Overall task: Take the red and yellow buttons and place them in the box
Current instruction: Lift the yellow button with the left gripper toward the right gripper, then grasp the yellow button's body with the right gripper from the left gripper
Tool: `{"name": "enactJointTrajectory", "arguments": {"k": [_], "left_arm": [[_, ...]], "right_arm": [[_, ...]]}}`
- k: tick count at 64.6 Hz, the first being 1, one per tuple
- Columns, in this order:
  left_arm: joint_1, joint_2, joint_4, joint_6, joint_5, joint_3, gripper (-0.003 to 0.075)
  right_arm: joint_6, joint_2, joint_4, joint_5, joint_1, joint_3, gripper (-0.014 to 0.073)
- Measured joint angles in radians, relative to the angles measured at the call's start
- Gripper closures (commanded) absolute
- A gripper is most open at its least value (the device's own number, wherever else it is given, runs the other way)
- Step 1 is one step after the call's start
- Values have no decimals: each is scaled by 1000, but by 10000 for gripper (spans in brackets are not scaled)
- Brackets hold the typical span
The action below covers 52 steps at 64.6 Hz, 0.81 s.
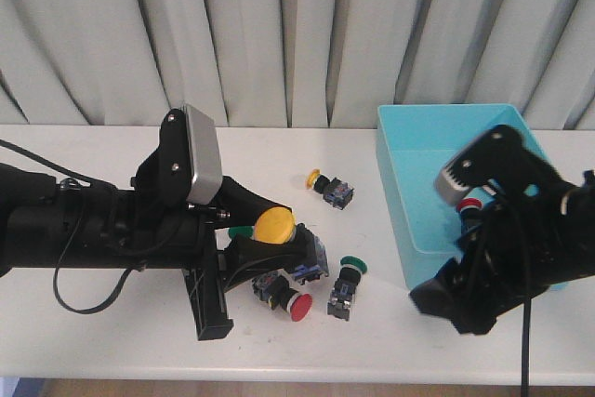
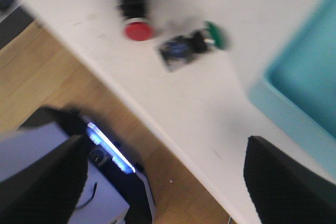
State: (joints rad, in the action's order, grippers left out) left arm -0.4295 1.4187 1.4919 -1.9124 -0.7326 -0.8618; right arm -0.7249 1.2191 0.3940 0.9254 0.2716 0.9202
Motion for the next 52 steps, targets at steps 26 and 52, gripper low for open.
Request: {"name": "enactJointTrajectory", "arguments": {"k": [26,52], "left_arm": [[0,0,0,-1,0,0,554],[0,0,0,-1,-6,0,554]], "right_arm": [[-974,125,543,27,0,28,53],[-1197,255,702,6,0,30,53]]}}
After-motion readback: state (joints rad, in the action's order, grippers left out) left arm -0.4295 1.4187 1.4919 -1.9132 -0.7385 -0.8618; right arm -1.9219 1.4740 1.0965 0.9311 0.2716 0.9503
